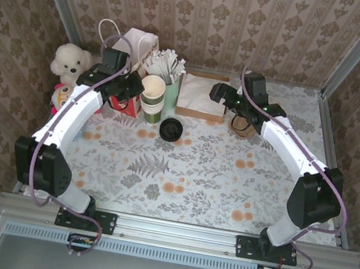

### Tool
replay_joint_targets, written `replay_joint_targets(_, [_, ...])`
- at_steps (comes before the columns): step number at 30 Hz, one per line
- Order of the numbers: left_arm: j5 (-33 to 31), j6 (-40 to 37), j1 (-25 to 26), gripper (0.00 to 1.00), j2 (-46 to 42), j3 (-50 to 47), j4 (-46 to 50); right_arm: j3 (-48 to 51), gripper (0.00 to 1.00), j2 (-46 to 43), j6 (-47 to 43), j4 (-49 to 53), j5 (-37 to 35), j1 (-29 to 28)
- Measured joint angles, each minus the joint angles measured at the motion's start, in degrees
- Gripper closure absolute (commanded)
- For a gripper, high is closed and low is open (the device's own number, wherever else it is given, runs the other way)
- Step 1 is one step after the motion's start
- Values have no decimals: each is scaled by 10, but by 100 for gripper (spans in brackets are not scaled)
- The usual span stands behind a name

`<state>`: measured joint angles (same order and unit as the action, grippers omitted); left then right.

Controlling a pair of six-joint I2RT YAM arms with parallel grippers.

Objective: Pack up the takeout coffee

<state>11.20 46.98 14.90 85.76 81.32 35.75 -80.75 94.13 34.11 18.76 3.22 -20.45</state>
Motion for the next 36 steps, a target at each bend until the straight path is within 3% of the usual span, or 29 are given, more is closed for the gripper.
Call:
replay_joint_targets(9, [8, 10, 0, 100, -47, -12, -17, -6, 0, 5, -25, 8, 1, -6])
replay_joint_targets(15, [6, -23, 0, 100, -122, -21, -25, -1, 0, 4, -54, -10, 6, -6])
replay_joint_targets(26, [-7, -118, 45, 100, -159, 72, 180, 10, 2, 4, -105, -20, 78, -6])
replay_joint_targets(32, [33, -171, 90, 100, -207, -18, 199, 19, 5, 28, -129, -32, 118, -12])
replay_joint_targets(36, [46, -198, 114, 100, -189, -87, 179, 18, 5, 74, -148, -35, 120, -31])
